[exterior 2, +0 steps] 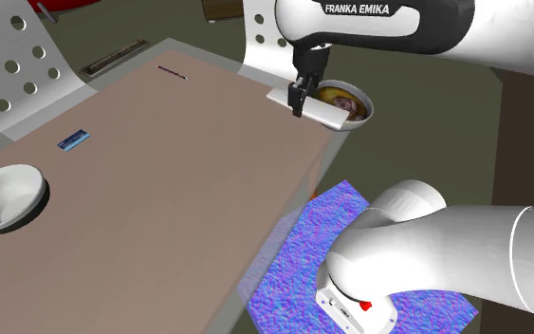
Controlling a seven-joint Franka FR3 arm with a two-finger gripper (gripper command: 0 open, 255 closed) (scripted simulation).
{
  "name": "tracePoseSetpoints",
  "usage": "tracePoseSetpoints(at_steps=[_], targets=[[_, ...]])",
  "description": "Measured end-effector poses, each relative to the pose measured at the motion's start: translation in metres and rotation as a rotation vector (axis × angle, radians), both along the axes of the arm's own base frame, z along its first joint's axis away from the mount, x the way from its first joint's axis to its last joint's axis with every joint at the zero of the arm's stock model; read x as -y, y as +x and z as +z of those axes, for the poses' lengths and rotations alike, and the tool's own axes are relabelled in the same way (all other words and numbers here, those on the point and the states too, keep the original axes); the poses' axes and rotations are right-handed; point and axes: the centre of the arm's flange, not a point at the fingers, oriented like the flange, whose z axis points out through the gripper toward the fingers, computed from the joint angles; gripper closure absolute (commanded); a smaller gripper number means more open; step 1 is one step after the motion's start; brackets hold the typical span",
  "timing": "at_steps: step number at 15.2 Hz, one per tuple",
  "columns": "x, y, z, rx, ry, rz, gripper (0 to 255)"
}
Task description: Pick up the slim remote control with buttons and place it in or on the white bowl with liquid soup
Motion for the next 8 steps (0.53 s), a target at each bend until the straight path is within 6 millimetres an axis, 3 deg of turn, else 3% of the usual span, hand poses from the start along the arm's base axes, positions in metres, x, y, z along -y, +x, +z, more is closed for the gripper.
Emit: tracePoseSetpoints(at_steps=[8], targets=[[0.105, 0.026, 0.001, 0.000, 0.001, 0.000, 255]])
